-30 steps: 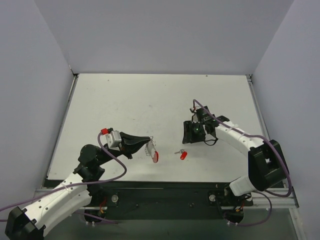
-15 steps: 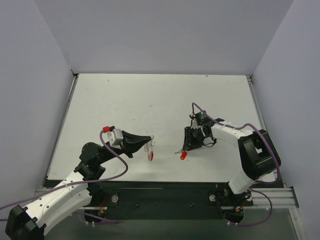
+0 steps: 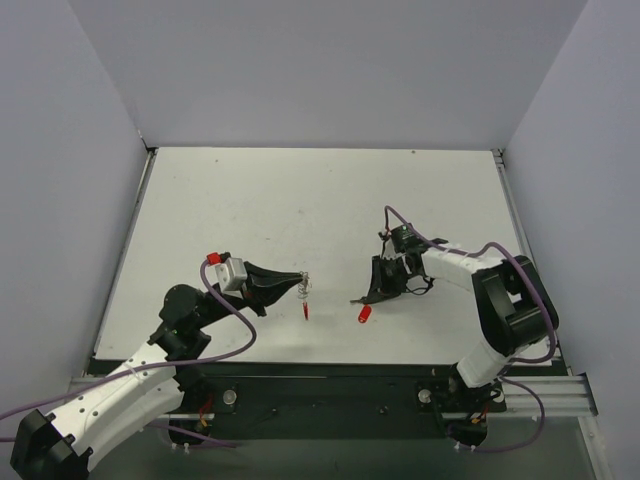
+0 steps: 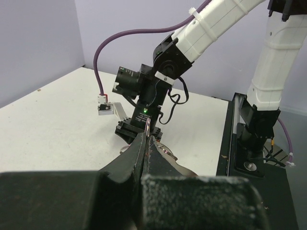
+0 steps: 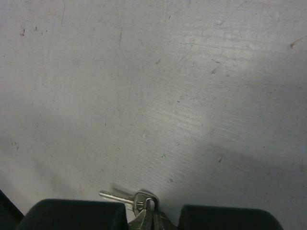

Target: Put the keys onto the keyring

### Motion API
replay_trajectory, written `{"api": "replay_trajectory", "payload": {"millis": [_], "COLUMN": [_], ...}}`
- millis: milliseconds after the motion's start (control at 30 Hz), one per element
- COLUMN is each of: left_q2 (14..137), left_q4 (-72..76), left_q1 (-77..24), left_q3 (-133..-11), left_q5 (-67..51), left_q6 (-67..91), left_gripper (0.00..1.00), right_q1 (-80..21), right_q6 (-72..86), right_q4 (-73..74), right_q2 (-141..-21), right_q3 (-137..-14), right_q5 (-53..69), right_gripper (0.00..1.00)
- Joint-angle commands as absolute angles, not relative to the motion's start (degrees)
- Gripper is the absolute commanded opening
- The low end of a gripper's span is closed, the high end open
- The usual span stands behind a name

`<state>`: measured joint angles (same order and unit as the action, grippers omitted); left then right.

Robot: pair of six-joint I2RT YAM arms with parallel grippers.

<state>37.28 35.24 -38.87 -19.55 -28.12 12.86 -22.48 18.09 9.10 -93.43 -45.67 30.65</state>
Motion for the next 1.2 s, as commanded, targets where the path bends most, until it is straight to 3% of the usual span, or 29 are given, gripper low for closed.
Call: {"api": "replay_trajectory", "payload": {"millis": [0, 533, 1167], "left_q2": [36.74, 38.75, 49.48], "left_q4": [37.0, 37.53, 44.47], "left_q1": [-38.23, -38.23, -46.76], "left_q3": [-22.68, -22.76, -25.93], "left_q5": [-28.74, -33.73, -41.66], "left_q6": [12.74, 10.9, 6.15], "left_gripper": [0.0, 0.0, 0.0], "right_q1": [-22.32, -23.64, -26.98], "right_q6": [17.84, 13.63, 12.3], "right_q4": [9.93, 14.24, 15.47], "right_q2": [-91.5, -72.17, -68.47], "right_q3": [-44.65, -55.63, -62.14], "right_q5": [32.69, 41.03, 62.48], "right_gripper": [0.0, 0.0, 0.0]}}
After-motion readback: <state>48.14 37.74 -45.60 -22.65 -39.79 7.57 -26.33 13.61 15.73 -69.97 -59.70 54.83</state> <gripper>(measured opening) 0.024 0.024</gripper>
